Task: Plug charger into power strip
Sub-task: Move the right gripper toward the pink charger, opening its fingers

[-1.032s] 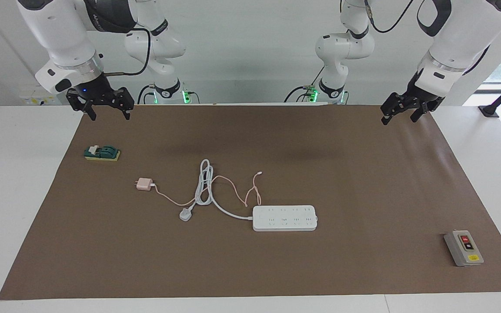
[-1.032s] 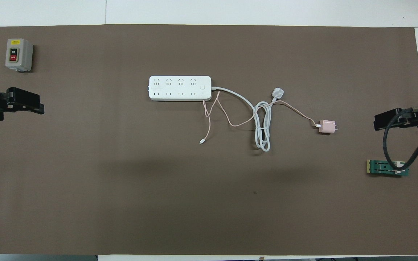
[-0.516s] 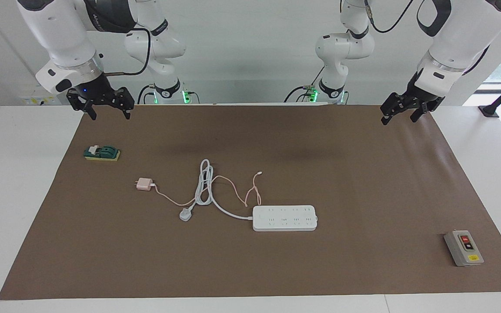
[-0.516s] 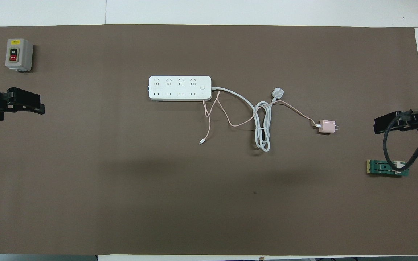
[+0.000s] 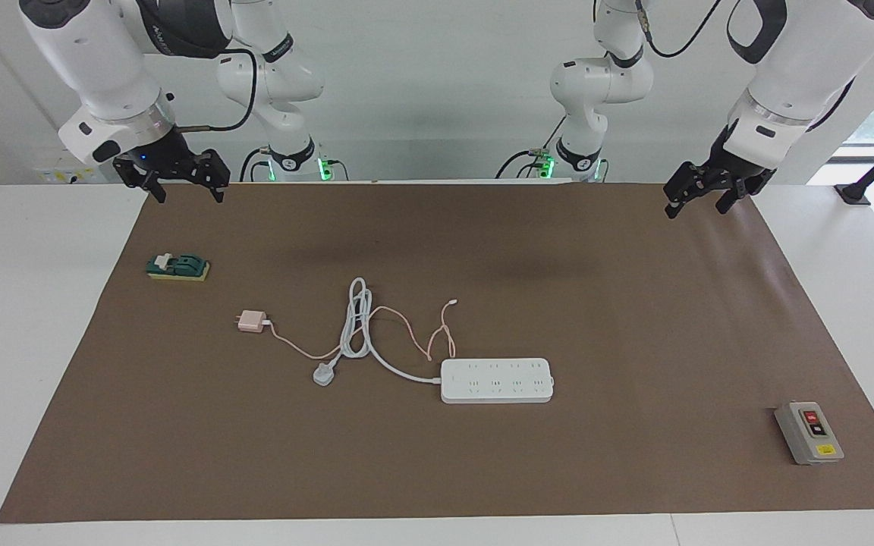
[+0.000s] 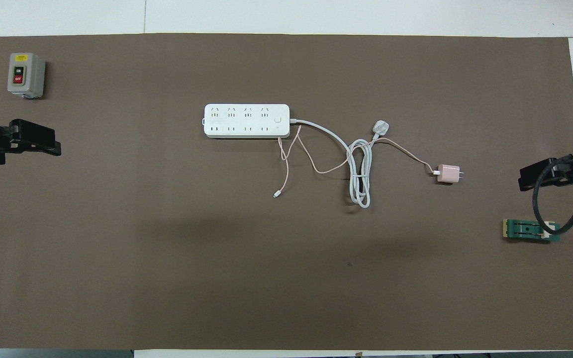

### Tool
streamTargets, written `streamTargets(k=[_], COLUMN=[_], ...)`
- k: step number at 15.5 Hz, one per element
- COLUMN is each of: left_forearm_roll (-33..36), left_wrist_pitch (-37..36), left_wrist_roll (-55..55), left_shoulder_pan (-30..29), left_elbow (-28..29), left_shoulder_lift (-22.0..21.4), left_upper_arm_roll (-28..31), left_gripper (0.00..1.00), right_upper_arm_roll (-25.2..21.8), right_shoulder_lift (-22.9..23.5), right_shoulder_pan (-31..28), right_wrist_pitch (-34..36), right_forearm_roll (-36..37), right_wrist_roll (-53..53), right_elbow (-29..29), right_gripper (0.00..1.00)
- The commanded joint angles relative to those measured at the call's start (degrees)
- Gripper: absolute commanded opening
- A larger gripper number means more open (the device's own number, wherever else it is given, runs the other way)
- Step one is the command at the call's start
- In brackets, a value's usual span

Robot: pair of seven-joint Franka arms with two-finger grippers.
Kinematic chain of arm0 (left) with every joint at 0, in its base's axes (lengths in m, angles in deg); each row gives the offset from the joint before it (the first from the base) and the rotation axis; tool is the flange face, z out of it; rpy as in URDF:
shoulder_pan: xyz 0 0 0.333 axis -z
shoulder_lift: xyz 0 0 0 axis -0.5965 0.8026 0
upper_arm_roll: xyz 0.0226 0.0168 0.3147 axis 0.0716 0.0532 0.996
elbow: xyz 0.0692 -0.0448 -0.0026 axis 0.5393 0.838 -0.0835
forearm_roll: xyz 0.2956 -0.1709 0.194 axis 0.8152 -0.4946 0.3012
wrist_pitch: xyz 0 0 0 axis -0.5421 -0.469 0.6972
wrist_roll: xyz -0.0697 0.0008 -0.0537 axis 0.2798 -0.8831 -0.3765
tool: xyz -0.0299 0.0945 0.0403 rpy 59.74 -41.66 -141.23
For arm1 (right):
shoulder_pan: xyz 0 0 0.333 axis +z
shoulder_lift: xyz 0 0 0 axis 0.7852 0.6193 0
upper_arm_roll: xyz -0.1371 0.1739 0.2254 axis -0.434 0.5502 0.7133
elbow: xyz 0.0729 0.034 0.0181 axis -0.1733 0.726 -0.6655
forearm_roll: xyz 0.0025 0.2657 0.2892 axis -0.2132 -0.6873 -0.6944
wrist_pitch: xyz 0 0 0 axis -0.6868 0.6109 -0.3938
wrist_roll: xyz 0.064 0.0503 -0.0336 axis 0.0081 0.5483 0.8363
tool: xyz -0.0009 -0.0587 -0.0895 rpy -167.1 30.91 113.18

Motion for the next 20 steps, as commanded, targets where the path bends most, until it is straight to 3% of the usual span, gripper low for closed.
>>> streamTargets(k=[1, 8, 20], left_forearm_roll=[-0.7, -0.7, -0.7], left_wrist_pitch=[0.4, 0.4, 0.4], left_wrist_roll=[-0.3, -0.3, -0.3], left_shoulder_pan=[-0.7, -0.7, -0.7], left_elbow=[1.2, 1.2, 1.2], left_shoulder_lift=[-1.2, -1.2, -1.2], left_upper_arm_roll=[0.3, 0.3, 0.3], left_gripper=[1.00, 1.00, 1.00], right_upper_arm_roll=[0.2, 0.2, 0.5], right_shoulder_lift=[-0.8, -0.3, -0.8], right_shoulder_pan=[-2.1, -2.4, -1.5], right_wrist_pitch=[-1.2, -8.1, -7.4], right_forearm_roll=[0.6, 0.6, -0.1], right_wrist_roll=[0.0, -25.9, -79.5], right_elbow=[0.6, 0.6, 1.4], right_gripper=[1.00, 1.00, 1.00])
